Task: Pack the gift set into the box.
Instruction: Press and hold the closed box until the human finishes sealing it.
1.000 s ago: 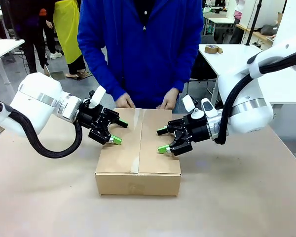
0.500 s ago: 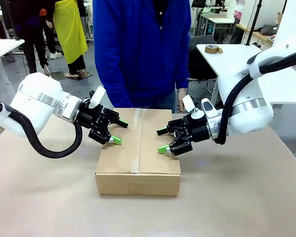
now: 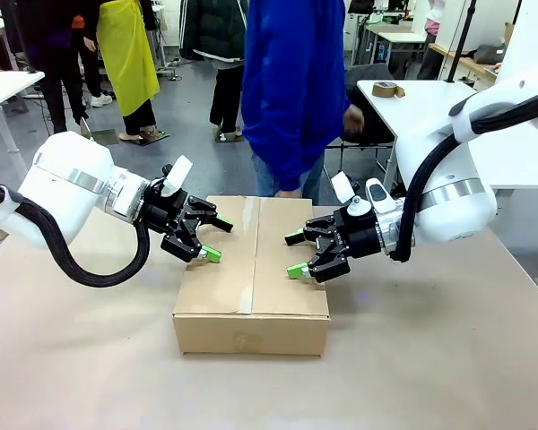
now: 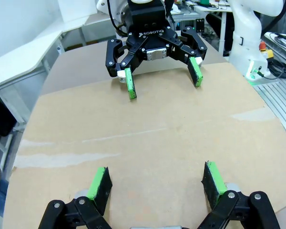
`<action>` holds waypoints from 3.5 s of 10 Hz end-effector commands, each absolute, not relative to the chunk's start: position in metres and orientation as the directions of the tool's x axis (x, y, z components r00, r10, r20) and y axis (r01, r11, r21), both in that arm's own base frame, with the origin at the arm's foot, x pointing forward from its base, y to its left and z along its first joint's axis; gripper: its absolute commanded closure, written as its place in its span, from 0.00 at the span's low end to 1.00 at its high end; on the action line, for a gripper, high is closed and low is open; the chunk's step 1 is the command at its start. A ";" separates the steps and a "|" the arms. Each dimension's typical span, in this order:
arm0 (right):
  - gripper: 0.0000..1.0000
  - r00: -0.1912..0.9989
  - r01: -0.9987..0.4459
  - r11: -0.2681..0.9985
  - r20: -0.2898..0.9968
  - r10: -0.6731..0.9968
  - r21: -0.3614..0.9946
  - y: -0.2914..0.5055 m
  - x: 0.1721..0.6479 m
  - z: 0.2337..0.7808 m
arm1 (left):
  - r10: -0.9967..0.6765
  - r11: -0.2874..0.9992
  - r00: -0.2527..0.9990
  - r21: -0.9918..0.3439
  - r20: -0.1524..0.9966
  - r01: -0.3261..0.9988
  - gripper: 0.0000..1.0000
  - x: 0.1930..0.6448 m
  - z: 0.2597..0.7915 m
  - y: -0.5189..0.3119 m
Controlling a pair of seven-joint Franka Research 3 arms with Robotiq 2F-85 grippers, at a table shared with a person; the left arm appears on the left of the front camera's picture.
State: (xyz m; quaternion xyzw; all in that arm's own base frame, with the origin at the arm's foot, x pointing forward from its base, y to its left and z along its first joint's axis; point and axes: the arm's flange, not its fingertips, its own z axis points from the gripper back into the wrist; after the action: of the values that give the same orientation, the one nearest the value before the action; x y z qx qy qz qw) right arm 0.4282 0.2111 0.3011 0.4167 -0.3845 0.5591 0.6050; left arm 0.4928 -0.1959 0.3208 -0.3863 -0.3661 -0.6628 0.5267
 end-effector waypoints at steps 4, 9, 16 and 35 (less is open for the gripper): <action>0.00 0.084 -0.996 0.033 0.930 0.358 0.077 0.211 0.427 0.299 | -0.413 -0.179 -0.148 0.079 0.899 0.981 0.00 0.493 0.318 -0.194; 0.00 0.084 -0.996 0.033 0.930 0.358 0.077 0.211 0.427 0.299 | -0.413 -0.179 -0.148 0.079 0.899 0.981 0.00 0.493 0.318 -0.194; 0.00 0.084 -0.996 0.033 0.930 0.358 0.077 0.211 0.427 0.299 | -0.413 -0.179 -0.148 0.079 0.899 0.981 0.00 0.493 0.318 -0.194; 0.00 0.084 -0.996 0.033 0.930 0.358 0.077 0.211 0.427 0.299 | -0.413 -0.179 -0.148 0.079 0.899 0.981 0.00 0.493 0.318 -0.194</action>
State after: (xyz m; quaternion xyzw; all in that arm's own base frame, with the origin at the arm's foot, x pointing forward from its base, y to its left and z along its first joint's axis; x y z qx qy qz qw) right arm 0.4282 0.2110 0.3011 0.4167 -0.3845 0.5591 0.6050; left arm 0.4928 -0.1958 0.3208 -0.3863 -0.3661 -0.6628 0.5267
